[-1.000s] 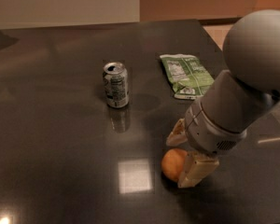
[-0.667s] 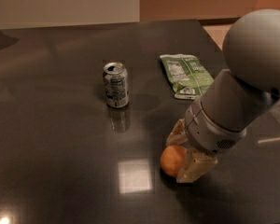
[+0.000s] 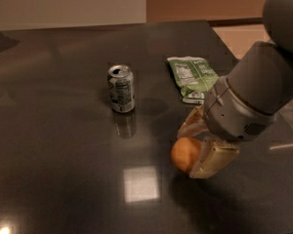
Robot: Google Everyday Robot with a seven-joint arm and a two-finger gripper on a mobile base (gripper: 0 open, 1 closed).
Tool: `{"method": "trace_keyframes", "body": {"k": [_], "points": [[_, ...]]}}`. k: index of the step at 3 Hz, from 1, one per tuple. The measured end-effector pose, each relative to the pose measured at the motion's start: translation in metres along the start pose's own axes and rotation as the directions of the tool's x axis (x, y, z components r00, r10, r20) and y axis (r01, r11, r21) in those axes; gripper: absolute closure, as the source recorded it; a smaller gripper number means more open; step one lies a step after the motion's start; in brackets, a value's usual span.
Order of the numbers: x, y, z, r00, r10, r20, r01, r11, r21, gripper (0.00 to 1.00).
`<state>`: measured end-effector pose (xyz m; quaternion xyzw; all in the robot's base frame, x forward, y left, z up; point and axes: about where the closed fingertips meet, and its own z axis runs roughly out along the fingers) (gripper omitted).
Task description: Pick orange
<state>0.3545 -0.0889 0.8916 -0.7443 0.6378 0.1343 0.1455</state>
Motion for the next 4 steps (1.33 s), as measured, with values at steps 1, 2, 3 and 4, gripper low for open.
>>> {"method": "trace_keyframes", "body": {"k": [1, 2, 3, 4], "points": [[-0.010, -0.003, -0.030, 0.999, -0.004, 0.034, 0.003, 1.0000, 0.008, 1.00], [-0.015, -0.007, -0.055, 0.998, -0.004, 0.059, 0.004, 1.0000, 0.009, 1.00], [-0.021, -0.012, -0.084, 0.996, -0.013, 0.090, 0.009, 0.9990, 0.045, 1.00], [-0.024, -0.015, -0.085, 0.996, -0.017, 0.091, 0.011, 0.9980, 0.063, 1.00]]}}
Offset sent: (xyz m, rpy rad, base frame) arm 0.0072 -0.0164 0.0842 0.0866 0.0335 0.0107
